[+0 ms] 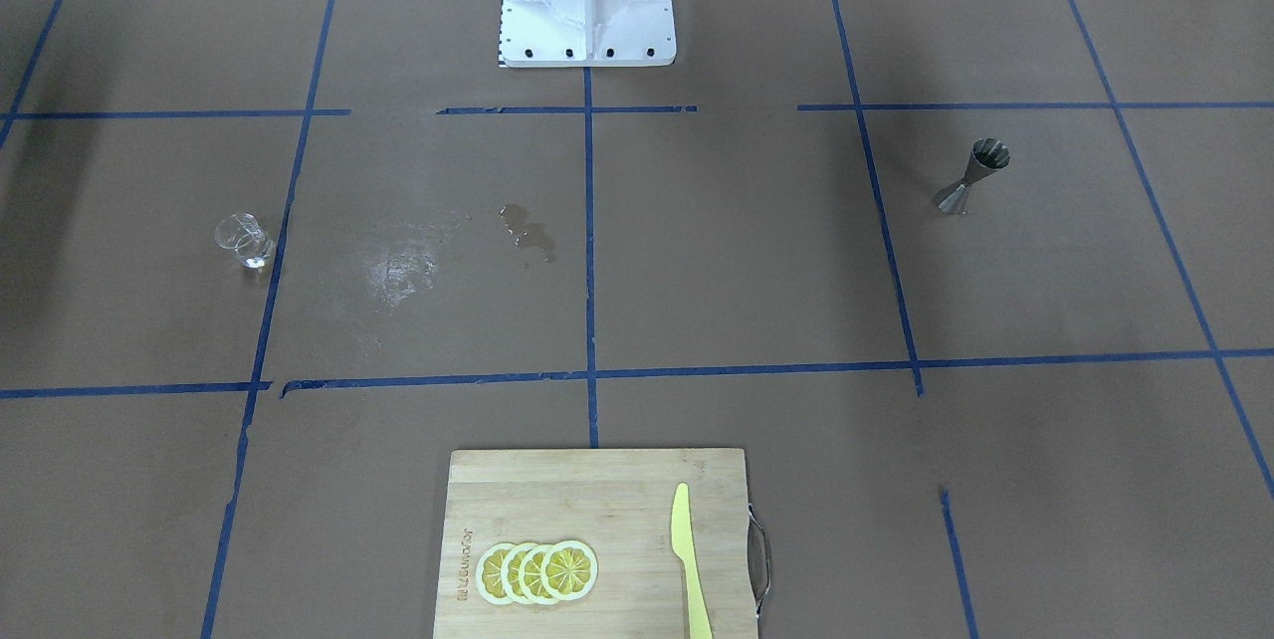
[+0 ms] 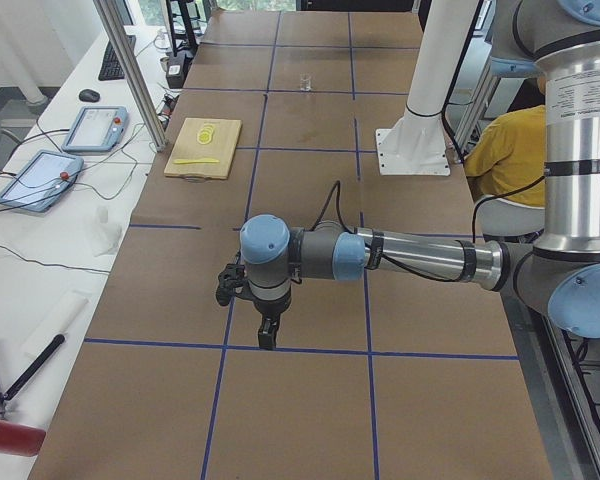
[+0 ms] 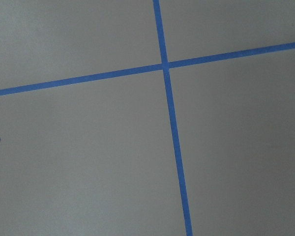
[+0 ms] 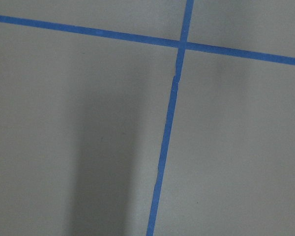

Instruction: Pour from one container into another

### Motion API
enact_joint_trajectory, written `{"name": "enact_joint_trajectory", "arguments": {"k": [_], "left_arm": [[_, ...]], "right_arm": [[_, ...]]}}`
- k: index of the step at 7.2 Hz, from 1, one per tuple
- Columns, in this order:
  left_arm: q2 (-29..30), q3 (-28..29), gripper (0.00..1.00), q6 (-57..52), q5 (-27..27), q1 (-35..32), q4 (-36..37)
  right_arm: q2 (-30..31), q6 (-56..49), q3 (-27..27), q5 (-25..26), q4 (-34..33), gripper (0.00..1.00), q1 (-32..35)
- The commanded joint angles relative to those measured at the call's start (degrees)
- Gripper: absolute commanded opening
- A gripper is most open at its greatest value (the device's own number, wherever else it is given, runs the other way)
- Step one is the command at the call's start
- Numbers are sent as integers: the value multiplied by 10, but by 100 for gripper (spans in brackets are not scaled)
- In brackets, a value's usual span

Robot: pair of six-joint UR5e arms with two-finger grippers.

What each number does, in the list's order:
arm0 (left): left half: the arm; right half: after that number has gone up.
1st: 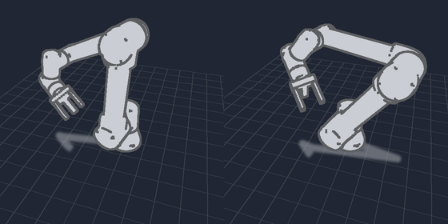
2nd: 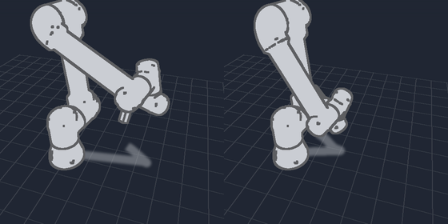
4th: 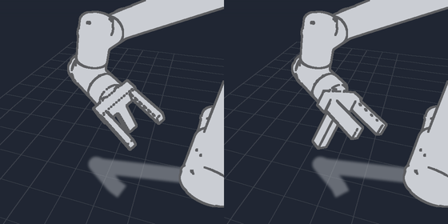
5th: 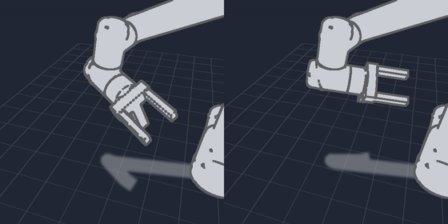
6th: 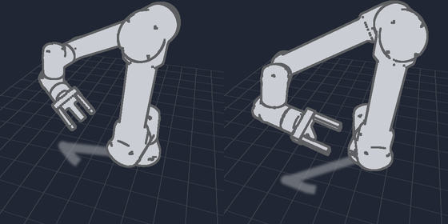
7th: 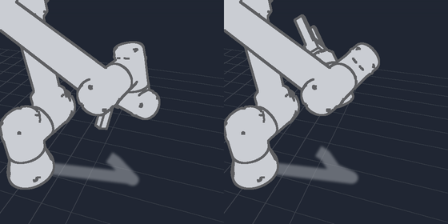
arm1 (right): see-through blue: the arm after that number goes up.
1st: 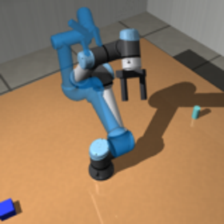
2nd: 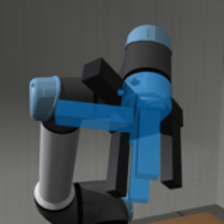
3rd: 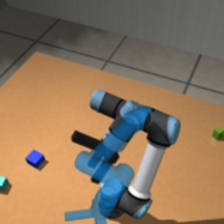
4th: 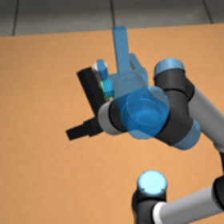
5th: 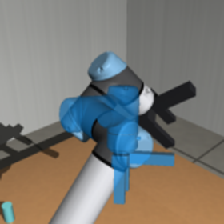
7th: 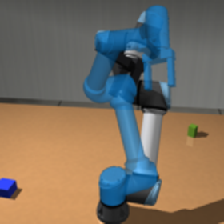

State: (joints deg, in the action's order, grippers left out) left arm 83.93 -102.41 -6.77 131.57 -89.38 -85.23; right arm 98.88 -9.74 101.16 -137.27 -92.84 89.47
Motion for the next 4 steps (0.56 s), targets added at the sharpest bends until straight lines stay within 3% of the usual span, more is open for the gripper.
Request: {"name": "enact_joint_trajectory", "arguments": {"k": [1,4], "left_arm": [[-3,-2,100,0,1,0,1],[6,4,100,0,1,1,1]], "right_arm": [[0,0,13,8,-1,100,-1],[2,-5,14,10,0,100,-2]]}}
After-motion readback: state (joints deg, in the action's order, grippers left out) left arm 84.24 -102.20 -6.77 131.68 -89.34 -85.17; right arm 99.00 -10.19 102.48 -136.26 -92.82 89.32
